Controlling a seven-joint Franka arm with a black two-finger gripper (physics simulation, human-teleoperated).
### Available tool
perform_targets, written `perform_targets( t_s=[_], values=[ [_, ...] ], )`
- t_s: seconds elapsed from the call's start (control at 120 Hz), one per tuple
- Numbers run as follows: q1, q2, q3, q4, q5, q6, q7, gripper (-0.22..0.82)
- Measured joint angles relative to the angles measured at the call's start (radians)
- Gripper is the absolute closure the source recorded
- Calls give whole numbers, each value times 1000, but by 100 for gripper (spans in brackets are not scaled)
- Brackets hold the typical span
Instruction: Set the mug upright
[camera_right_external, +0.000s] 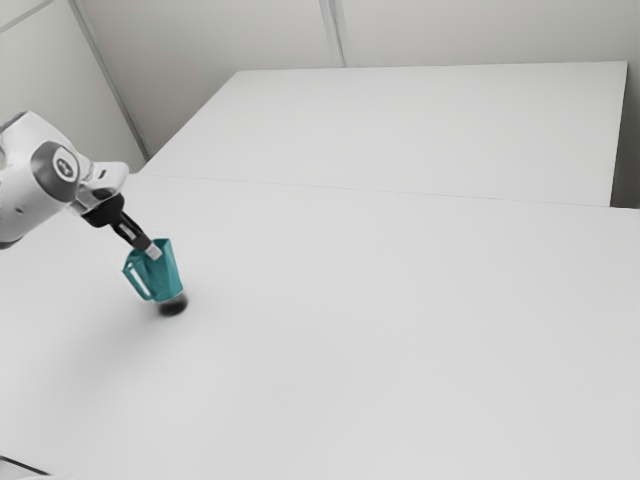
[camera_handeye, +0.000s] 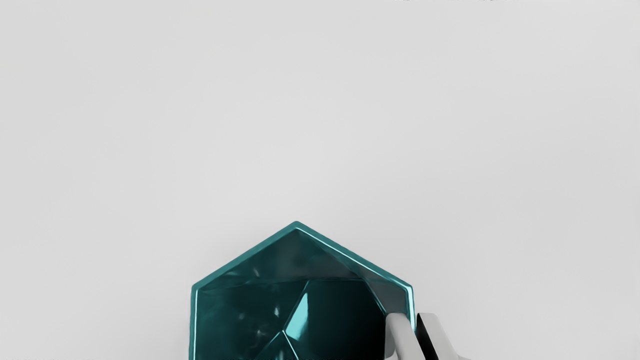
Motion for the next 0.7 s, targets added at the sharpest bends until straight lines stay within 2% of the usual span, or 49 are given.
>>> perform_targets(
  t_s=[0.333, 0.633, 0.7],
  values=[
    [-22, -21, -12, -10, 153, -92, -230, 79],
    [-59, -7, -11, -1, 190, -137, -377, 79],
    [-68, 0, -12, 6, 202, -148, -402, 71]
  ],
)
